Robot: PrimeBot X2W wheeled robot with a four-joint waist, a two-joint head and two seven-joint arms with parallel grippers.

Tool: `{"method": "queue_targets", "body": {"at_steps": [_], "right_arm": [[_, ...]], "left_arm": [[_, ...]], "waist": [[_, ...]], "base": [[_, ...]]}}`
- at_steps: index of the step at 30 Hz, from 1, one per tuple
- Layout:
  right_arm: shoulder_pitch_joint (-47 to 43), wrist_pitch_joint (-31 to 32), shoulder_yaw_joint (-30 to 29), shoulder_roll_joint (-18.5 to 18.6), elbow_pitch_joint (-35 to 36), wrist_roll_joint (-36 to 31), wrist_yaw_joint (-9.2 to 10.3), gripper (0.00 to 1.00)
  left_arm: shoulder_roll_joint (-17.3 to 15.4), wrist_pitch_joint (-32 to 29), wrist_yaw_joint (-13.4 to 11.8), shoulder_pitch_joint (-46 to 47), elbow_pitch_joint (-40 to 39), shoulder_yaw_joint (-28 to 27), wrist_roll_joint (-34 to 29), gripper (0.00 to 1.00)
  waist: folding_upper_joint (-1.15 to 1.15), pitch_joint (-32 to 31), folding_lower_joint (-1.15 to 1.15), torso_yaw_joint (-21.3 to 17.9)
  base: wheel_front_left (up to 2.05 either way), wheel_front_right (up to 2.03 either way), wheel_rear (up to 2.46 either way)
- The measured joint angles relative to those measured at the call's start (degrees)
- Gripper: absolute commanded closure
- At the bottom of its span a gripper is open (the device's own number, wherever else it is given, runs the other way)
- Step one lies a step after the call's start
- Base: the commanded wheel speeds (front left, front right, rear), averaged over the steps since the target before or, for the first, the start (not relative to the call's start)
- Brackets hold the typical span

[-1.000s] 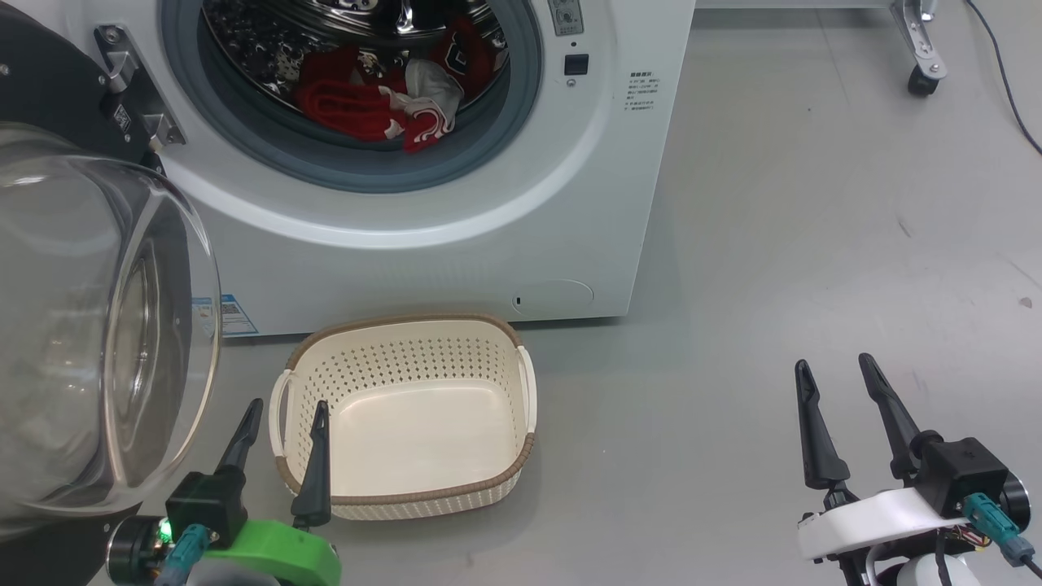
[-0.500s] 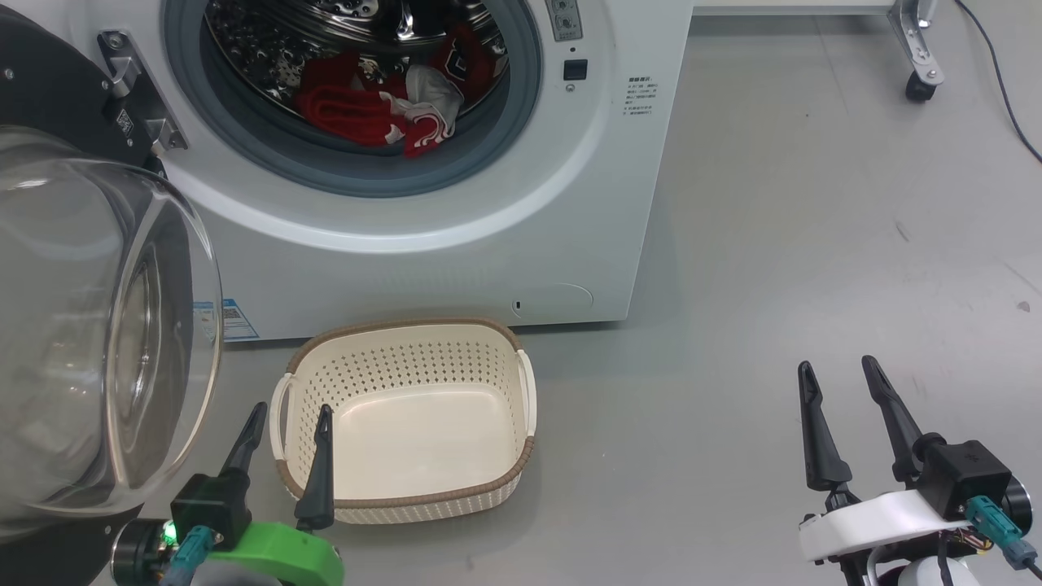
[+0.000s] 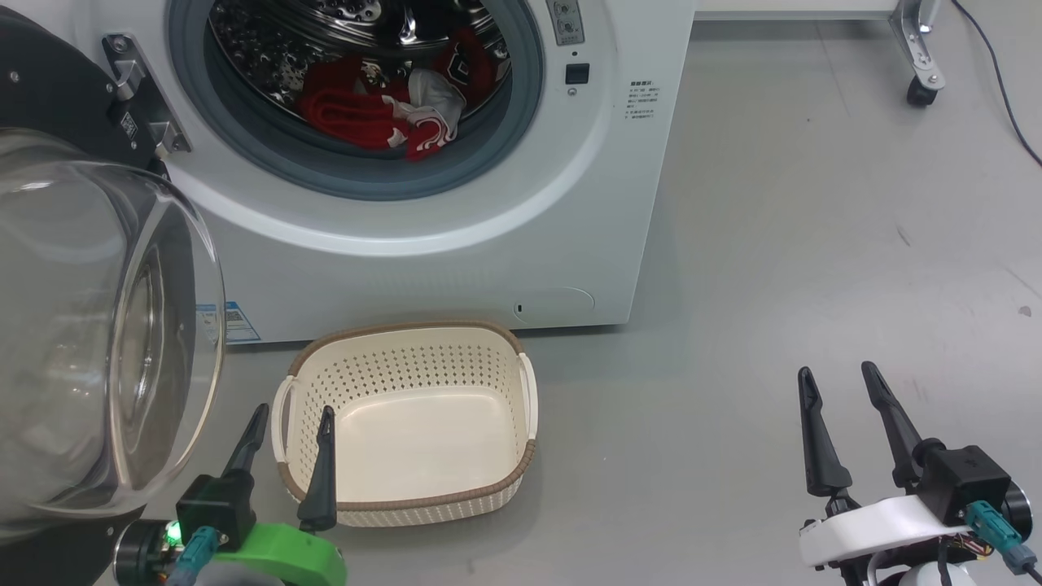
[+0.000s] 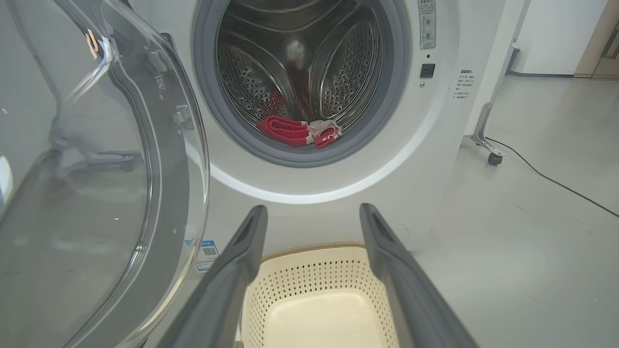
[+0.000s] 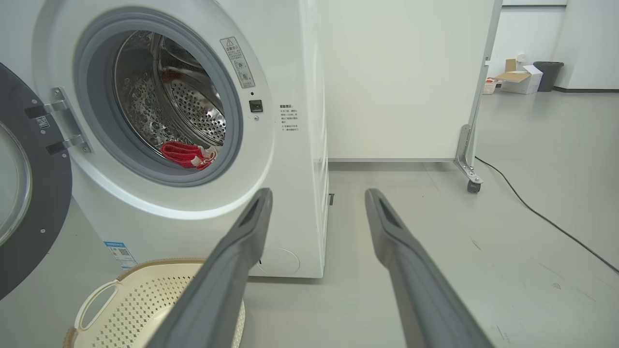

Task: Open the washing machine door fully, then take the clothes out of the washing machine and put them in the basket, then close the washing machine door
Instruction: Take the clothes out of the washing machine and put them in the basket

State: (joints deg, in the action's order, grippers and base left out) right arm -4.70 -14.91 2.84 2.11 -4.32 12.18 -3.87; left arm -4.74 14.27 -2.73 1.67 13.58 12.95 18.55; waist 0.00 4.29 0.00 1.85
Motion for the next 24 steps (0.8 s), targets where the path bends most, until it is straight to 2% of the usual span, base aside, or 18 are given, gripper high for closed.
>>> {"method": "queue_targets", "body": {"at_steps": [10,24], "right_arm": [[-0.2,0.0,0.0,0.0,0.0,0.0,0.00,0.00],[-0.2,0.0,0.0,0.0,0.0,0.0,0.00,0.00]], "left_arm": [[0.1,0.0,0.0,0.0,0.0,0.1,-0.2,0.00],[0.2,0.0,0.0,0.0,-0.2,0.3,-0.2,0.00]], "waist": [[0.00,0.0,0.00,0.0],[0.00,-0.1,0.00,0.0]], "base": [[0.53,-0.53,0.00],[0.88,-0.88,-0.01]]}}
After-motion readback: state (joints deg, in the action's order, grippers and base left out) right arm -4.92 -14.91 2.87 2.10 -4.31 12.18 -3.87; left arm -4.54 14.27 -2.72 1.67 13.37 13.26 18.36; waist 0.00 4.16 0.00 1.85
